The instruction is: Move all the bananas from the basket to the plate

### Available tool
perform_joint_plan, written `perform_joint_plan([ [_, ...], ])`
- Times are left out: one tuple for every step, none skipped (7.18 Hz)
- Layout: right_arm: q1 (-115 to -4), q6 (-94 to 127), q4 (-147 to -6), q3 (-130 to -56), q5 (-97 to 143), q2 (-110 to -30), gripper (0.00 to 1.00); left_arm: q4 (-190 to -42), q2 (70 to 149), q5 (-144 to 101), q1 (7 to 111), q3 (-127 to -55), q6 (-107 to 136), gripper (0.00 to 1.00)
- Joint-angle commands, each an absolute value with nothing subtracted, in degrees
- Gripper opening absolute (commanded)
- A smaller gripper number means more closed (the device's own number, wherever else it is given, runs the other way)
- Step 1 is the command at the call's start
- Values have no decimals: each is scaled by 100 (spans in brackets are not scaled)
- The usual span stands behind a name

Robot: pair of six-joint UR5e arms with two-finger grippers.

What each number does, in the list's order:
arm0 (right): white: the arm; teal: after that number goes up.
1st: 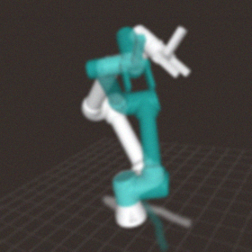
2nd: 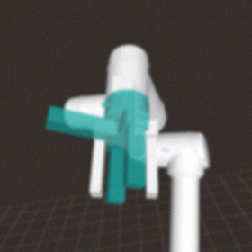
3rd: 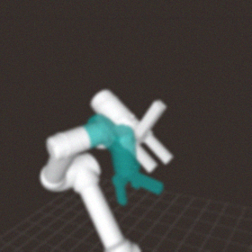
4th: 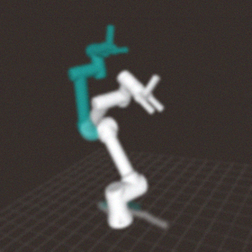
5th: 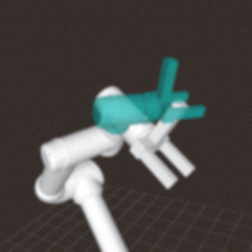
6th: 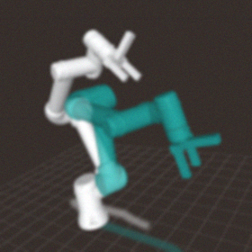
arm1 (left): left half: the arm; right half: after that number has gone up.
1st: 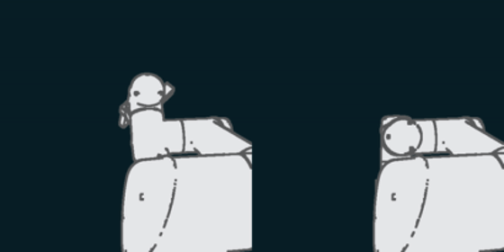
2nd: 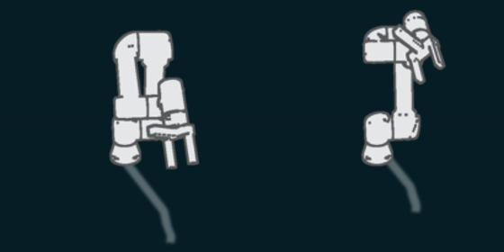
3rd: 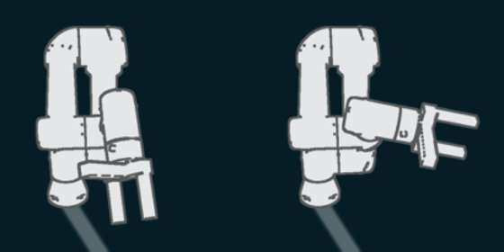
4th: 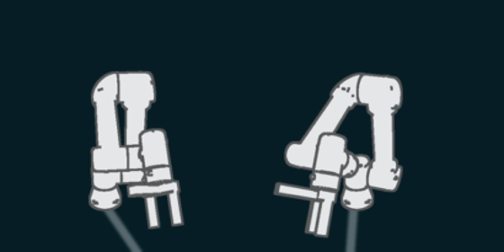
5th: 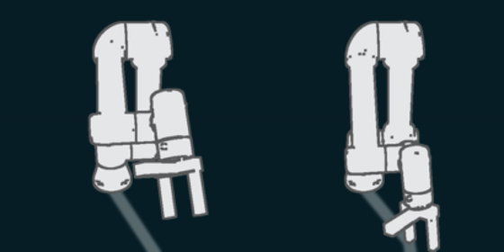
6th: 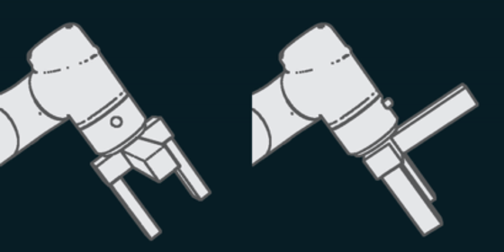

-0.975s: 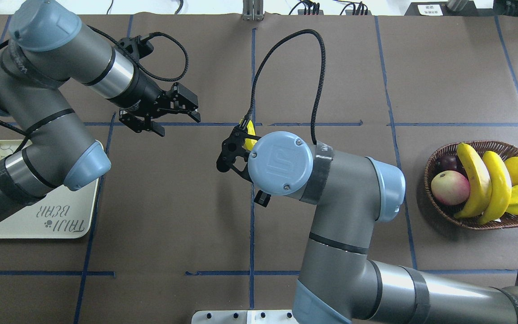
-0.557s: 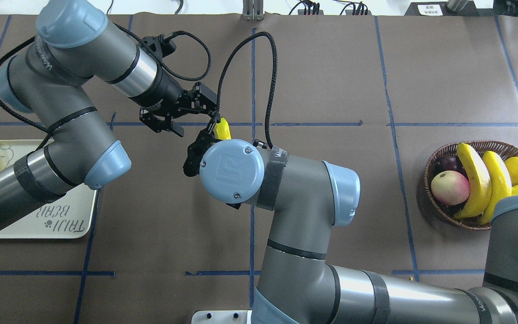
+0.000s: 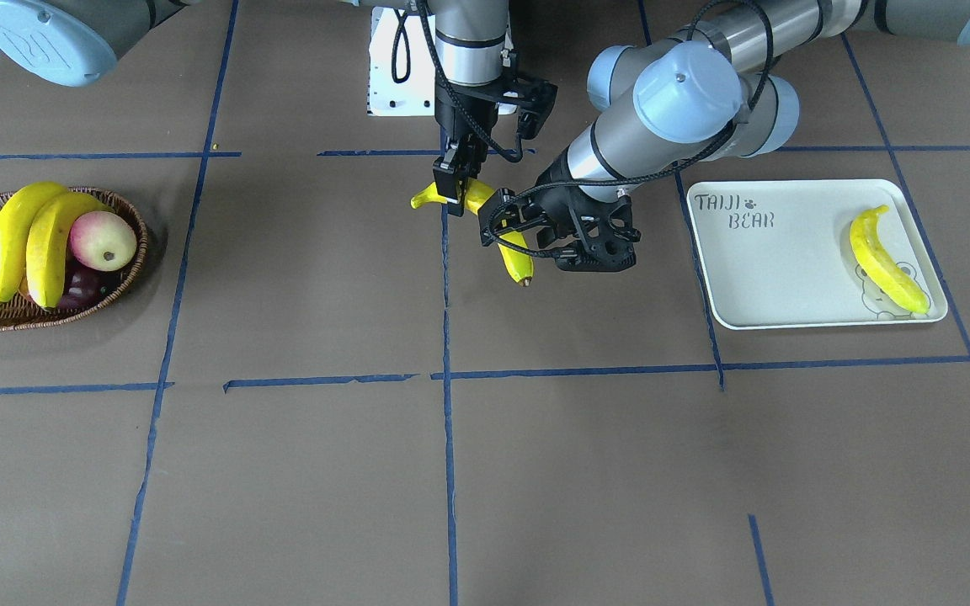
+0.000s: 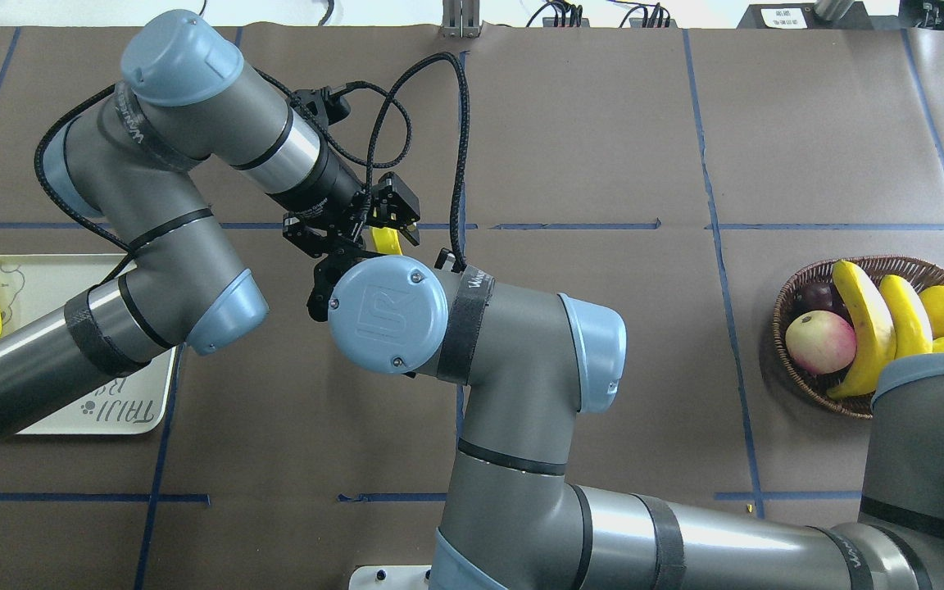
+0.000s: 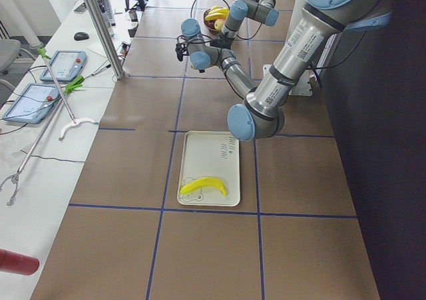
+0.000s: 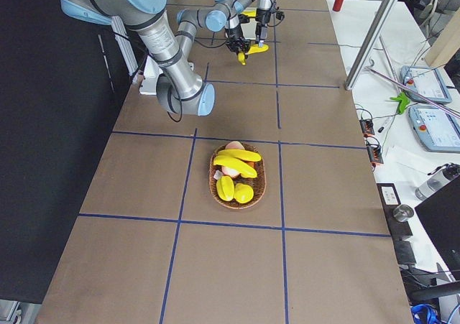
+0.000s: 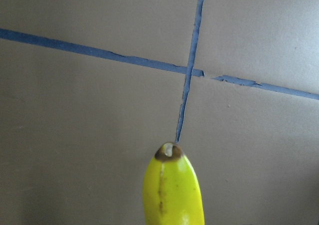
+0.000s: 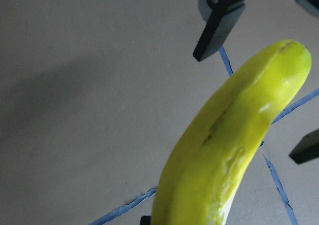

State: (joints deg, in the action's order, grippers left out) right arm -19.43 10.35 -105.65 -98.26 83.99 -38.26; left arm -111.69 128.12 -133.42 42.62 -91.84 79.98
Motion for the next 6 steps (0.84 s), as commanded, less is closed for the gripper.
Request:
perform_joint_plan([
  [-1942, 1037, -10573, -9844, 8394, -3823, 7, -11119, 12814, -13350, 4228, -9184, 8007, 55],
  [-1942, 1037, -10573, -9844, 8394, -3832, 8, -11083, 12814, -13351, 4236, -9193, 8007, 39],
  [-1942, 1037, -10565, -9844, 8402, -3832, 12, -11066, 12806, -13351, 4236, -9211, 8007, 15],
  [-1942, 1098, -10564, -9861, 8420, -3806, 38, -10996, 12780, -13342, 4236, -9237, 8007, 0],
  [-1934, 1133, -10530, -9870, 8411, -3806, 76, -10908, 12771, -13333, 4236, -9255, 8007, 0],
  [-1934, 1134, -10529, -9879, 8420, -3806, 95, -10829, 12771, -13324, 4236, -9255, 8007, 0],
])
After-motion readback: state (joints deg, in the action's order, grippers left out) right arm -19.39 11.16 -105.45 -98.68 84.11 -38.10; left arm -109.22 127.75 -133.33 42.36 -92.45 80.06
